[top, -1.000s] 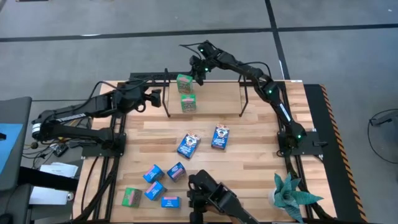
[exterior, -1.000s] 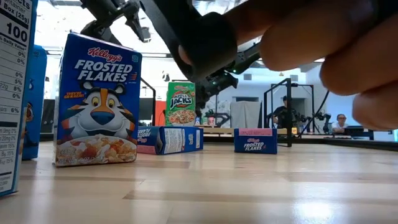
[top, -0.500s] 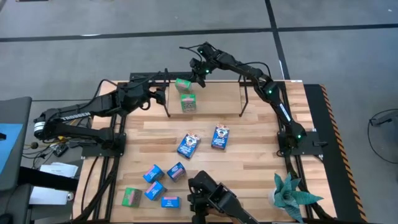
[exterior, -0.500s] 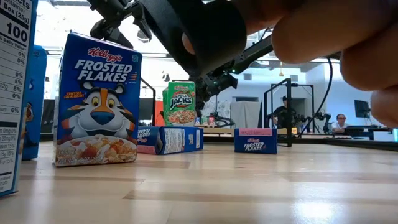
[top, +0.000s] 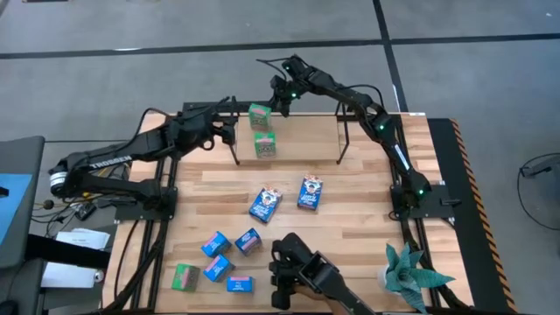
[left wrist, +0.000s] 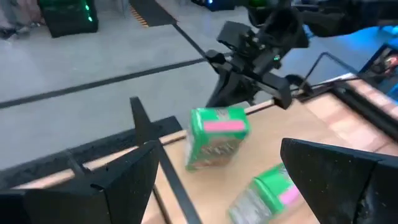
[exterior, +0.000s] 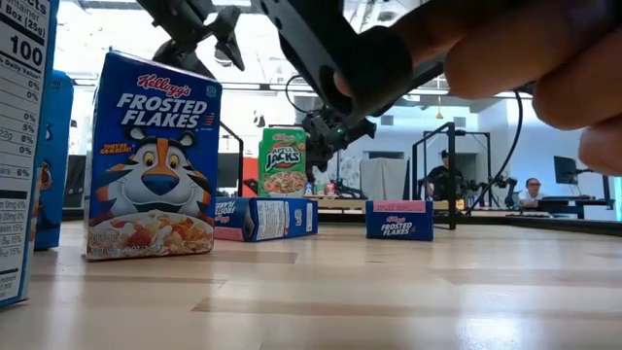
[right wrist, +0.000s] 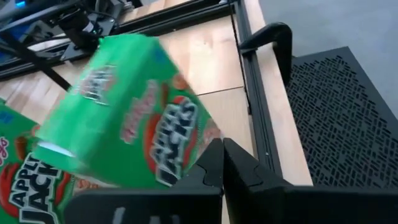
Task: Stack cereal on shelf
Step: Put the right green cereal box on the shelf aligned with the other green cereal box
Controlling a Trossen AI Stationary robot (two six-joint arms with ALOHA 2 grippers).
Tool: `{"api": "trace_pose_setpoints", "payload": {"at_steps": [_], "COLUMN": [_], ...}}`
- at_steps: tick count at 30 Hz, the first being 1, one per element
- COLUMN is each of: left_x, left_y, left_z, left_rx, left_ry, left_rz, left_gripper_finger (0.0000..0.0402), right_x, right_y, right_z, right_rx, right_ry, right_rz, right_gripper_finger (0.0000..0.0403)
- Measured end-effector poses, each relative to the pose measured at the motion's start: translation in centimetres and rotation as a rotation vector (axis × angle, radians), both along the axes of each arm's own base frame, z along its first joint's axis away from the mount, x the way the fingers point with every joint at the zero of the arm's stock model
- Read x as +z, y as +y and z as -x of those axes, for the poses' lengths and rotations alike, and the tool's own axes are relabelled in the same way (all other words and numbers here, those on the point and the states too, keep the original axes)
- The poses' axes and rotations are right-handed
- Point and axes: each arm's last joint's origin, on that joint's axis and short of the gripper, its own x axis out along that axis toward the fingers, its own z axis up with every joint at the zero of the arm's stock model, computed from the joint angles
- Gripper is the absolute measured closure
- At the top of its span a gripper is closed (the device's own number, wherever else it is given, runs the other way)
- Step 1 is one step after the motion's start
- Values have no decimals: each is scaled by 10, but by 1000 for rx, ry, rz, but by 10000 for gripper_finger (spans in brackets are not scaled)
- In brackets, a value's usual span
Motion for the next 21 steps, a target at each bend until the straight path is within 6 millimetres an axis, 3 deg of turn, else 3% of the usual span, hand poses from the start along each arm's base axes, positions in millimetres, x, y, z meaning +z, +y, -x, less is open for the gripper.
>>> {"api": "trace_pose_setpoints", "payload": {"at_steps": [6,11,16,21], "left_x": [-1,-6,-8,-7], "left_y": [41,86,126,153], "left_z": [-7,-6,-6,-23], "left_rx": [-88,-180,-186,-183], "left_ry": [-23,-124,-80,61], "left_rz": [-60,-65,5,13], "left_gripper_finger": [79,112,175,264], "right_x": [0,4,12,18], "right_y": [-5,-5,-2,-3], "right_z": [5,7,9,15], "right_rx": [-25,-28,-22,-46], "right_ry": [3,7,12,29], "right_rz": [-26,-37,-37,-30], "right_gripper_finger": [386,386,386,386]}}
